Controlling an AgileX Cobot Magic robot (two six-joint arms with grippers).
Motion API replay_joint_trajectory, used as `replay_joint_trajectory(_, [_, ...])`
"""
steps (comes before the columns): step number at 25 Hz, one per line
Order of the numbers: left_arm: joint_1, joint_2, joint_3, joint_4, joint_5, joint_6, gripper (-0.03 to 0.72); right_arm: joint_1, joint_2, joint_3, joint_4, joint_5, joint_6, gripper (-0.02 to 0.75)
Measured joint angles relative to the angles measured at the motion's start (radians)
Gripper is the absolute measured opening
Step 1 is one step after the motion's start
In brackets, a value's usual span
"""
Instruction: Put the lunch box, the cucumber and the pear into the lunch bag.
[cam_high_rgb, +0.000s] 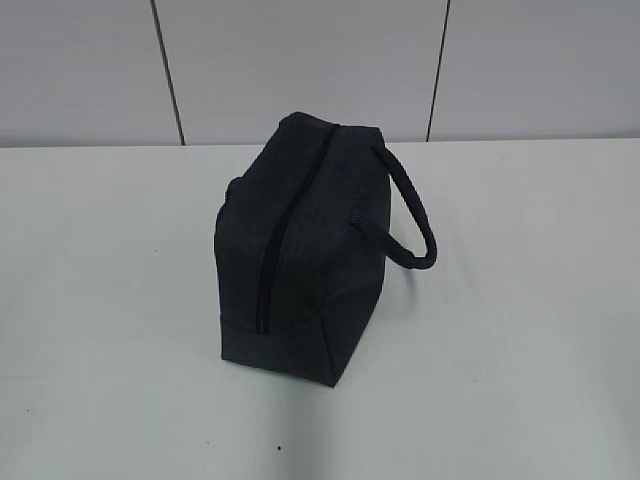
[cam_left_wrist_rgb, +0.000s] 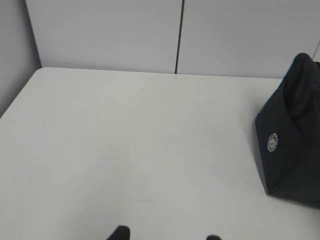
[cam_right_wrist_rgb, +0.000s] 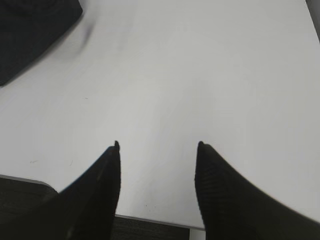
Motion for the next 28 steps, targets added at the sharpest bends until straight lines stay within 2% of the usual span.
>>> replay_joint_trajectory(4, [0.028,0.000,0.000,0.000,0.000,0.000,0.276,0.000,0.000,0.001,0.000,0.000,0.000,0.386])
replay_joint_trajectory(19, [0.028,0.000,0.000,0.000,0.000,0.000,0.244,0.000,0.000,0.001,-0.002,-0.002,0.000,0.386])
replay_joint_trajectory(28, [0.028,0.000,0.000,0.000,0.000,0.000,0.243,-0.029,0.000,0.001,-0.002,-0.002,0.000,0.386])
